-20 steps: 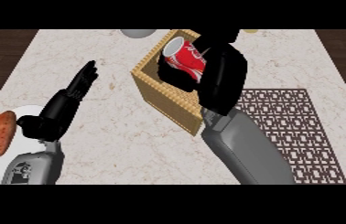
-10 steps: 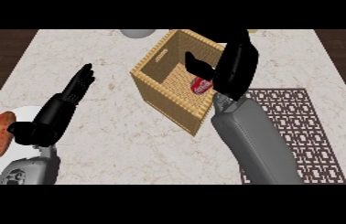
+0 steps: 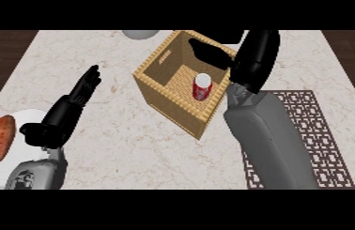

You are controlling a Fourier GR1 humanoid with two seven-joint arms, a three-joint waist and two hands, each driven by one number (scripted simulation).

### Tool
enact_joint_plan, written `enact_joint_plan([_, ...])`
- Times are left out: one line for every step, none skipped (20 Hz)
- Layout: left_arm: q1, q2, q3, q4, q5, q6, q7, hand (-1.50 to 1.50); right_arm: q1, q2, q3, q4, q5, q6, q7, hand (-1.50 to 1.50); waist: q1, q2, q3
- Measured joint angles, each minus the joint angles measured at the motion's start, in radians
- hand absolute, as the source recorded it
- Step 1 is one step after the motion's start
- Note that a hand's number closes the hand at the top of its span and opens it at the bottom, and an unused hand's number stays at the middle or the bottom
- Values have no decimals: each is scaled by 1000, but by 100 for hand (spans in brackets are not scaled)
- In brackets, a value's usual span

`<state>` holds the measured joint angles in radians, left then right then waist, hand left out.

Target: Pick the can from the placemat and place it in the basket

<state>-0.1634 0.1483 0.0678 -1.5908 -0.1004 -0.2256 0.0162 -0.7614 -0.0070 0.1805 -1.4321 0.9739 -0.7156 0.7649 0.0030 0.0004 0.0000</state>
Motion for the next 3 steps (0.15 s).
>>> enact_joint_plan([-4,0,3,-1,2,0,3,0,4,0,-19,-16,-16,-5,-2,-150,-1,0,0])
enact_joint_plan([-13,11,15,1,15,-9,10,0,22,-1,-33,-45,-36,-7,-2,-150,-3,-1,0])
enact_joint_plan([-8,13,15,-7,15,-10,11,0,27,-10,-53,-62,-63,-5,-4,-150,-3,-1,0])
